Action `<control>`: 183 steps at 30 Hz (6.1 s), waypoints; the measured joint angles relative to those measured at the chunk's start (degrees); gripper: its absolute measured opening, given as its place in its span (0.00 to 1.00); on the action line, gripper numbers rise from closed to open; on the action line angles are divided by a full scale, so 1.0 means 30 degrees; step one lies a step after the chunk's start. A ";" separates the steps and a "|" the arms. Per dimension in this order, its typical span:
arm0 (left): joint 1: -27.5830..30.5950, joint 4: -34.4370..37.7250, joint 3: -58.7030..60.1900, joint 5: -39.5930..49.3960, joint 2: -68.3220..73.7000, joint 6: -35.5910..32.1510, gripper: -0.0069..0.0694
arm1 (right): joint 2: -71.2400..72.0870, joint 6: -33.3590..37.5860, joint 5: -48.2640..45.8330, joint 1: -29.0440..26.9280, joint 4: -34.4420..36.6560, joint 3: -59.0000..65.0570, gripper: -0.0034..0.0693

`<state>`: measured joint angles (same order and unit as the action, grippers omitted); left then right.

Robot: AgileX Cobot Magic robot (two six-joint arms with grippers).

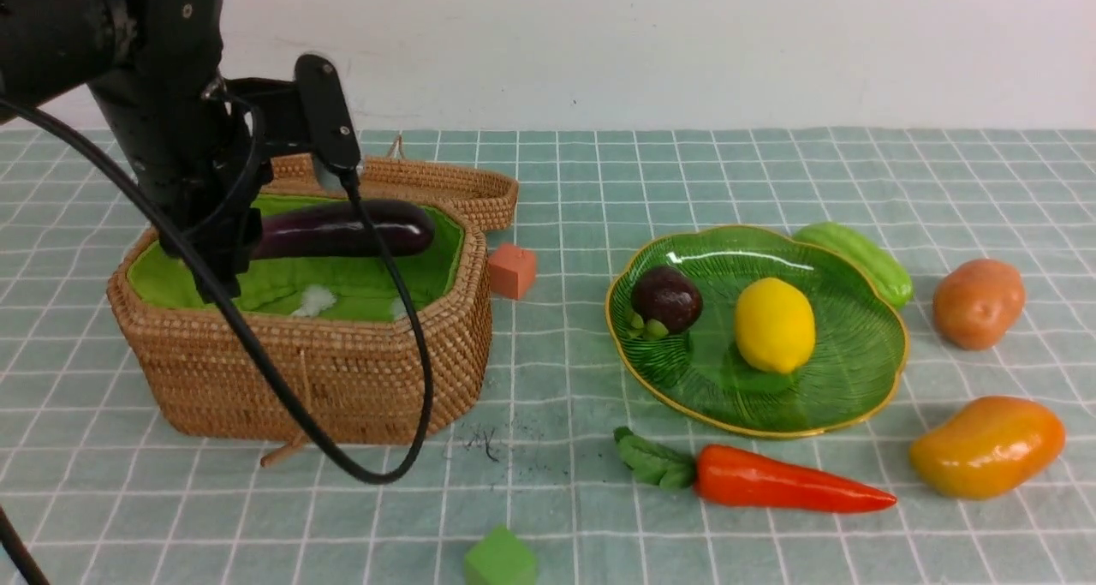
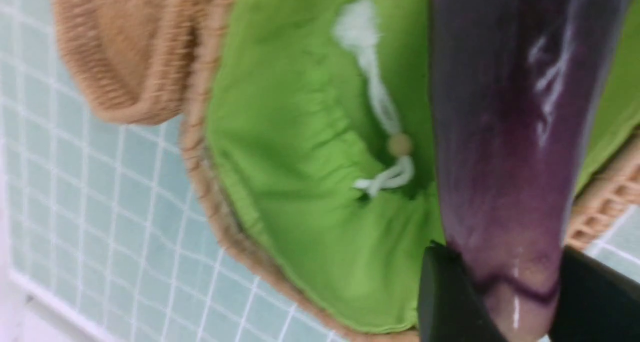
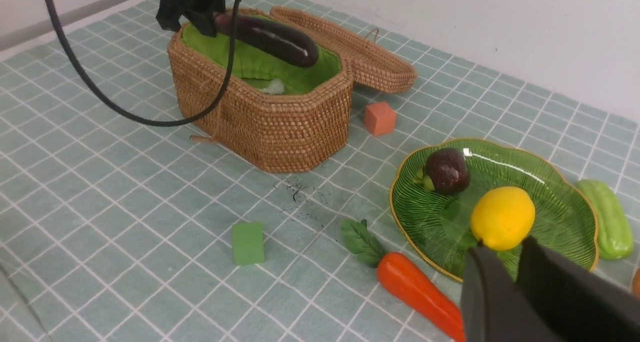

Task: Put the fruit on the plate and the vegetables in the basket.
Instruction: Use the left arm to grab an eggplant and put it into the left basket, then use the right arm to grab a carrot and put it into the left basket, then use the right arm to grab a mango and put it into the right plate

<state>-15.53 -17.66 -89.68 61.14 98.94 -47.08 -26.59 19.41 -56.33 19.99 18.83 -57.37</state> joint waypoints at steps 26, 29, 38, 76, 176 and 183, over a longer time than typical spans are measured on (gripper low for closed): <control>-0.7298 0.3016 0.2523 -0.0586 -0.9335 1.7759 0.07 | -0.9028 -0.0065 -0.0094 0.0000 0.0121 -0.0636 0.21; -0.8339 0.3436 0.5165 -0.1459 -1.1493 1.7952 0.07 | -1.1026 0.1373 -0.0094 0.0000 -0.0134 -0.0636 0.21; -0.9599 0.5235 1.4635 -0.6528 -1.9294 1.8221 0.07 | -1.7059 0.4600 -0.0085 0.0000 -0.1329 -0.0651 0.25; -0.9599 0.6504 1.8085 -0.9712 -2.5063 1.8271 0.07 | -2.6175 0.9982 0.5959 0.0037 -0.4954 -0.1138 0.44; -0.9599 0.3323 1.8107 -1.2287 -2.4876 2.1113 0.07 | -2.3635 -1.4265 0.2574 -0.9215 -0.2824 -0.2819 0.97; -0.9599 0.3323 1.8107 -1.2193 -2.4876 2.1113 0.07 | -2.5801 -1.4415 0.4867 -0.9320 -0.2068 -0.2819 0.96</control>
<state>-44.33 -7.69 -35.35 24.56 24.31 16.26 -103.99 -23.83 -41.73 -7.97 12.62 -65.83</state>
